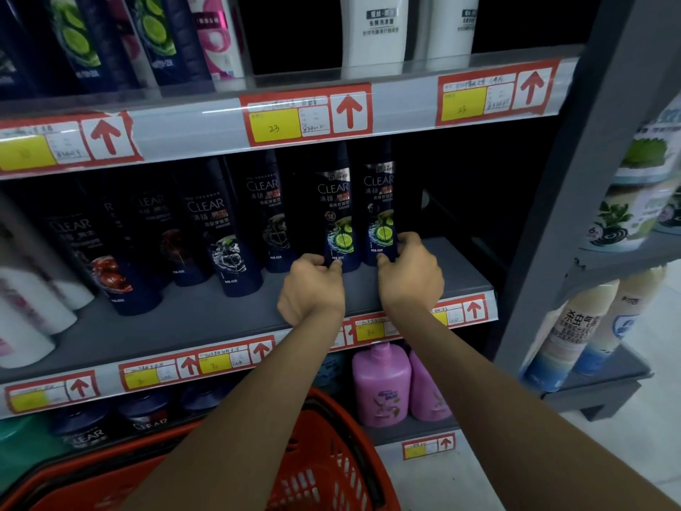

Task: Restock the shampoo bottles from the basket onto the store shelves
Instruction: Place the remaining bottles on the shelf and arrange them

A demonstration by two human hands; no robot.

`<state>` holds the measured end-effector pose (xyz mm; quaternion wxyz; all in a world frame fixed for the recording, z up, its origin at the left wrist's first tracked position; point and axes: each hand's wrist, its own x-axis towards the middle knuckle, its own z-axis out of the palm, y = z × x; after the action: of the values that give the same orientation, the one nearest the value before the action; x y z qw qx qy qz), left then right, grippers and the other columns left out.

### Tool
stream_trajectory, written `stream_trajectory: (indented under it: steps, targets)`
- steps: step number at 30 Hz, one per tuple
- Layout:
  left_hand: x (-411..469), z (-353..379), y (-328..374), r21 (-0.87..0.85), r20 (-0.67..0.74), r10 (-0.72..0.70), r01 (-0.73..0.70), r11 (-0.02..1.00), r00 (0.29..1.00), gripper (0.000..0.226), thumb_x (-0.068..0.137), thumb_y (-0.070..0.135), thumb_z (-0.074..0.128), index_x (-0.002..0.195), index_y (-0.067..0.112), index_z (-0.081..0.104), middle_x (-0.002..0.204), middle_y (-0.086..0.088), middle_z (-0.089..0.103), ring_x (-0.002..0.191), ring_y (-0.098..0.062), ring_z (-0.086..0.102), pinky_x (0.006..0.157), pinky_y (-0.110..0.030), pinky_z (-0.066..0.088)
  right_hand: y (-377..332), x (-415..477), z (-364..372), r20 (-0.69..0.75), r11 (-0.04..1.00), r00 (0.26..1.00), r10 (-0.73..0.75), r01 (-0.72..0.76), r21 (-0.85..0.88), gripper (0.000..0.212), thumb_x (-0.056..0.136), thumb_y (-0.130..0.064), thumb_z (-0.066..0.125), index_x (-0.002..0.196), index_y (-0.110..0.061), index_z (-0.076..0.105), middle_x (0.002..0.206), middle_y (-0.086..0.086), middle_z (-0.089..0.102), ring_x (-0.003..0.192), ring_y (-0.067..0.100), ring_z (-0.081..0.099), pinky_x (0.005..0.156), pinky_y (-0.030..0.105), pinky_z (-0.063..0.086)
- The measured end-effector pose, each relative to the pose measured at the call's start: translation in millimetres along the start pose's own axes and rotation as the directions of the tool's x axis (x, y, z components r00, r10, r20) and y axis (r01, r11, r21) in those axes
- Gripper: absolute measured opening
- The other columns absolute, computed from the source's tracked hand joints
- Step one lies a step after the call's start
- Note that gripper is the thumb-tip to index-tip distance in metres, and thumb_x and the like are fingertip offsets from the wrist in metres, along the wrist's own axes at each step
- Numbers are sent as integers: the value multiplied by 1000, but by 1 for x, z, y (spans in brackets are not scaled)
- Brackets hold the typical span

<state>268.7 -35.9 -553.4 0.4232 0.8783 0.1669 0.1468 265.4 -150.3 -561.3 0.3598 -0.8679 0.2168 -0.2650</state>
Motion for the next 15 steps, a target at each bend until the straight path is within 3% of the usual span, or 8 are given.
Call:
stream_trajectory:
  steps: [3,5,8,12,15]
  targets:
    - [7,-4,-5,-14,137,5,-3,1000,991,39,90,42,75,126,28,67,114,13,74,108,-18,67,85,-28,50,0,-1,-6,64,999,998,6,-8,36,48,93,-24,70,137,-15,54,125,6,69,113,31,65,82,35,49]
    - [12,-12,-6,-51,278,5,9,999,961,52,86,25,82,134,20,63,123,4,71,114,-21,65,97,-33,53,-2,-5,-17,101,999,995,5,-11,52,47,93,-18,70,137,-10,54,125,11,69,113,33,65,84,36,51]
    - [10,-43,-2,37,430,59,-83,996,901,63,82,10,85,140,13,60,132,-5,65,121,-23,61,105,-30,48,-12,-15,-45,129,999,991,-29,27,22,50,92,-15,71,138,-9,53,123,15,68,112,37,64,84,38,51]
    - [-5,-114,-8,189,489,171,-295,937,856,69,85,23,82,147,24,53,140,-4,61,124,-23,60,101,-28,49,-35,-44,-86,234,987,962,-138,154,-48,49,85,-23,74,130,-13,56,126,13,61,114,36,61,88,42,53]
    - [-24,-176,-22,329,478,249,-434,839,843,71,88,43,70,154,33,43,148,1,57,132,-23,57,103,-37,52,-49,-84,-116,340,958,914,-220,269,-103,75,81,-39,76,146,-16,46,144,12,48,132,33,49,104,41,47]
